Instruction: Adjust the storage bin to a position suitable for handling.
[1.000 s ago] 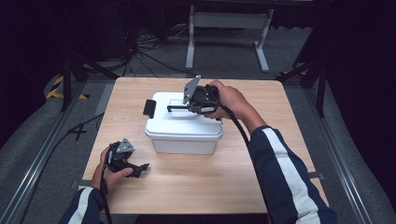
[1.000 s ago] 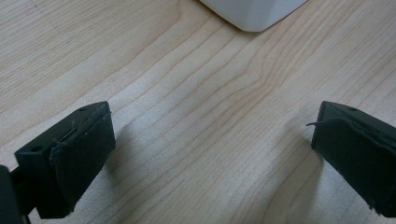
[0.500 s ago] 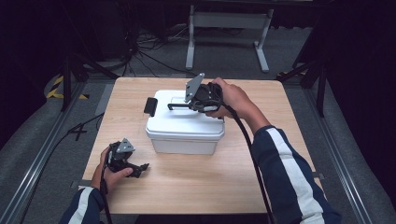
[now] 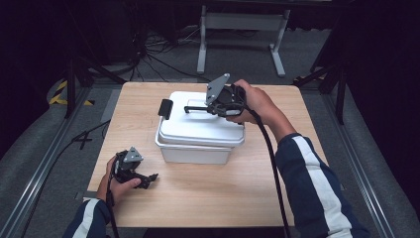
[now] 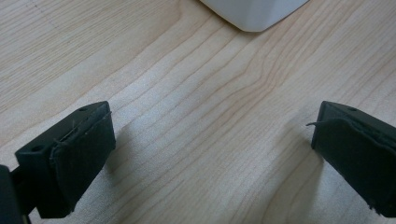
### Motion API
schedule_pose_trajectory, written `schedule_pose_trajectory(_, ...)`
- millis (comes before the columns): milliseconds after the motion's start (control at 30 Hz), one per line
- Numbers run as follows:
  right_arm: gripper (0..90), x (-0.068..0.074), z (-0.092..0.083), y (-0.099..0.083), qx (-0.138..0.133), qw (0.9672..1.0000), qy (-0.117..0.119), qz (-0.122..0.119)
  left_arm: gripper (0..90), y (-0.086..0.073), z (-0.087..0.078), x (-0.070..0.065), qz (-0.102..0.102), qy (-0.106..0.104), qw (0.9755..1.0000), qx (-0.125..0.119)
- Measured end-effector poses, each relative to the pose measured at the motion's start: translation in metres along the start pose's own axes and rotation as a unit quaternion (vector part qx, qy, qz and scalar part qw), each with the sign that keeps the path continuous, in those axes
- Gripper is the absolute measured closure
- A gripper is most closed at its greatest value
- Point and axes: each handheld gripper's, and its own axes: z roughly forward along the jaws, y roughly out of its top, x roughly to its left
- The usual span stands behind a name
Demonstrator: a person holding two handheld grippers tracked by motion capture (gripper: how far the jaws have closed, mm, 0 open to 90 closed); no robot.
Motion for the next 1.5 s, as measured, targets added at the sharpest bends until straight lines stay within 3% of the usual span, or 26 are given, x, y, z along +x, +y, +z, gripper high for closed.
schedule_pose_trajectory(633, 85.0, -0.002, -0.029, -0.028, -0.017, 0.9995, -0.018, 0.021, 0.1, 0.000, 0.000, 0.000, -0.002, -0.001, 1.0000, 0.001)
schedule_pose_trajectory(1500, 84.9, 0.001, -0.065, -0.082, -0.014, 0.9974, -0.044, 0.055, 0.1, 0.000, 0.000, -0.001, -0.003, 0.001, 1.0000, -0.002)
